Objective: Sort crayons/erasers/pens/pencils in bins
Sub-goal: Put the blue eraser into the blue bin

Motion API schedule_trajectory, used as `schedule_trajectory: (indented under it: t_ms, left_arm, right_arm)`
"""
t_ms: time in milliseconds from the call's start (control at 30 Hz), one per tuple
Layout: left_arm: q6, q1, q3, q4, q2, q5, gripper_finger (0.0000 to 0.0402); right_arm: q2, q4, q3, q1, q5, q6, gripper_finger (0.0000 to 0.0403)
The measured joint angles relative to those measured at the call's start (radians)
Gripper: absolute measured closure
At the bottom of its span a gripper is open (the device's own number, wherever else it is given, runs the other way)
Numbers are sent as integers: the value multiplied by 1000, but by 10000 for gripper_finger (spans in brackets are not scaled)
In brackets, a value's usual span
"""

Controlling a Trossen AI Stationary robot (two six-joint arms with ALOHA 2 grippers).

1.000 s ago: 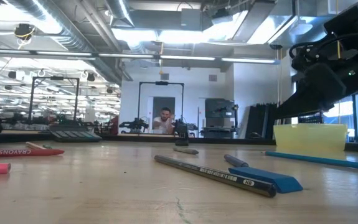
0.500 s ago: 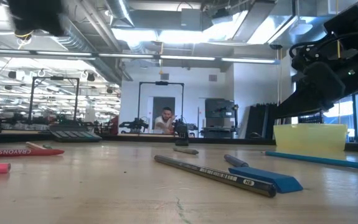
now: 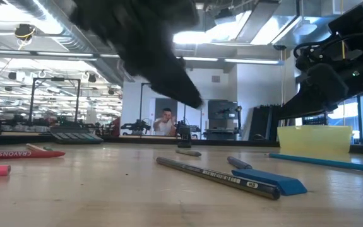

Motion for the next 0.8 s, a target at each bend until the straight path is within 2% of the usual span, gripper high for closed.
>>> schedule_trajectory:
  t_ms: [100, 167, 233, 300, 533, 633, 800]
  left_arm:
    - [78, 46, 0, 138, 63, 31, 265]
    - [79, 70, 0, 225, 102, 103, 256]
    - [79, 83, 1, 286, 131, 171, 245]
    - [87, 85, 8, 304, 157, 196, 233]
    - [236, 64, 104, 286, 232, 237, 209]
    - [285, 51, 183, 214, 270, 264, 210]
    - [398, 41, 307, 4, 324, 294, 211]
  right_arm:
    - [0, 2, 0, 0, 17, 1, 246]
    - [0, 6, 0, 0, 25, 5, 246]
    - [0, 6, 0, 0, 25, 13, 246]
    - [0, 6, 0, 0, 25, 14, 246]
    - [0, 10, 0, 0, 26, 1, 246]
    - [0, 20, 0, 0, 26, -1, 246]
    - [0, 21, 0, 0, 26, -6, 246]
